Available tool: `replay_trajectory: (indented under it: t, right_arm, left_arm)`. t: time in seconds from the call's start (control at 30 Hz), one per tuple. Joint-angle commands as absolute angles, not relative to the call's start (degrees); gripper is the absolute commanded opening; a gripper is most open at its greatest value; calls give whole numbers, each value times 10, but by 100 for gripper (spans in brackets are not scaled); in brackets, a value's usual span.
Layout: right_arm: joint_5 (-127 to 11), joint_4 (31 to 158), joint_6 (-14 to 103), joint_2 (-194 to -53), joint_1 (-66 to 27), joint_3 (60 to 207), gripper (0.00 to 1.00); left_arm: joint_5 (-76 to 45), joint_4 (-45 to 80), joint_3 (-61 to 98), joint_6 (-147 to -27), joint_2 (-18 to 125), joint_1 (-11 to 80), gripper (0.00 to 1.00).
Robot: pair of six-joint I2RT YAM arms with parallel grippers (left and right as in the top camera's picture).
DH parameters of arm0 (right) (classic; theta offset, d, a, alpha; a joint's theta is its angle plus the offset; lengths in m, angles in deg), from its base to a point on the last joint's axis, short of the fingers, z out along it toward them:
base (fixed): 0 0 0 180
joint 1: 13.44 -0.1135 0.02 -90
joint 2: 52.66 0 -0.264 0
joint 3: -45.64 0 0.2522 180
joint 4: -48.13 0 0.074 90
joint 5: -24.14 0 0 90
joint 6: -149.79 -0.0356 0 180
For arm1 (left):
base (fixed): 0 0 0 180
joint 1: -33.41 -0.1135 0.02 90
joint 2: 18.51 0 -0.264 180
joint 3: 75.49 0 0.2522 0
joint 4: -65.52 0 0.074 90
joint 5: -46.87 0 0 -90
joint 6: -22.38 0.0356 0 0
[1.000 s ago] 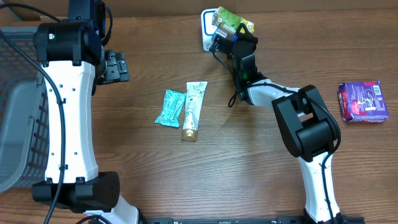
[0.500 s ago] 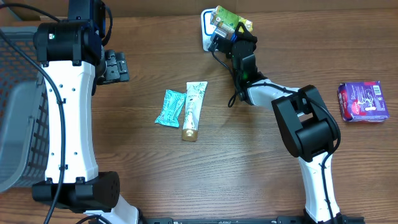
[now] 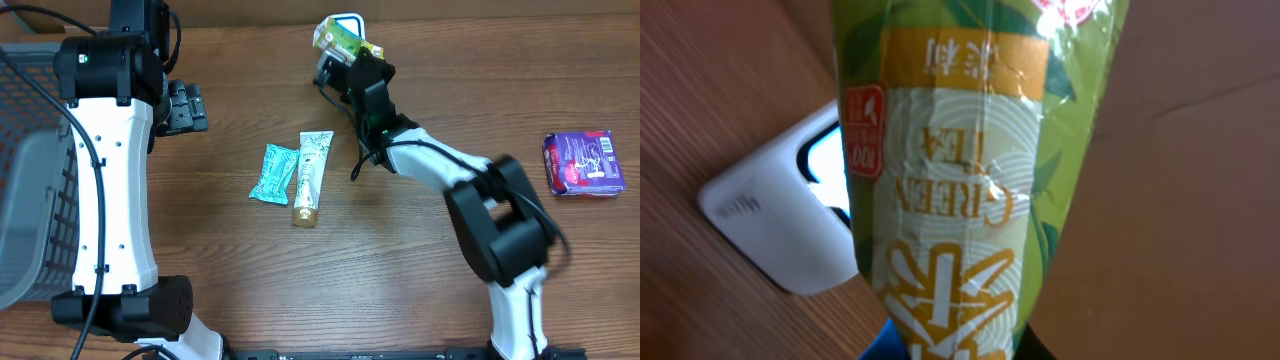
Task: Scan the item barcode
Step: 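Move the pouch right and set it beside the purple pack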
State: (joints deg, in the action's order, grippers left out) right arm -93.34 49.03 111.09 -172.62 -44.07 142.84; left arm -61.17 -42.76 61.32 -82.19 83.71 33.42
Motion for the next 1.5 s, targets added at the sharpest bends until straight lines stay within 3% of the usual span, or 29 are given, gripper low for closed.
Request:
replay_trajectory:
  t: [0.0,0.2,0.3,0.43,0.6,0.87,0.97,1.03,1.23,1.37,1.47]
  right_arm:
    - [-917,580,844,-1561,-459,1446,4]
    - [-768,889,393,-1424,-422,1446,4]
    - [-650,1011,314,-1406,-347,1446,4]
    - [-619,1134,332,-1429,-224,1427,4]
    - [-617,1168,435,-1476,-131,1376,4]
    - [-688,1159,481,-1581,-57,1353,4]
    - [-688,1151,492,-1601,-47,1353,10]
    - [-688,1153,497,-1602,-46,1353,22]
    - [-661,1220,492,-1600,-48,1406,80]
    - [-550,1281,474,-1600,-62,1479,100]
    - [-442,1304,474,-1600,-85,1523,100]
  left_arm:
    - [-615,-427,622,-816,829,334,100]
    - [-615,-427,622,-816,829,334,100]
    - [-615,-427,622,-816,829,334,99]
    - [-615,-427,622,-816,829,334,99]
    - [-615,-427,622,-816,829,334,100]
    - [-615,-427,622,-816,829,334,100]
    - [-615,-427,622,-816,829,334,100]
    - [-615,-427,622,-816,829,334,100]
    - [-615,-427,622,-816,829,334,100]
    - [-615,-427,622,-816,829,334,100]
    - [-615,-427,622,-816,829,334,100]
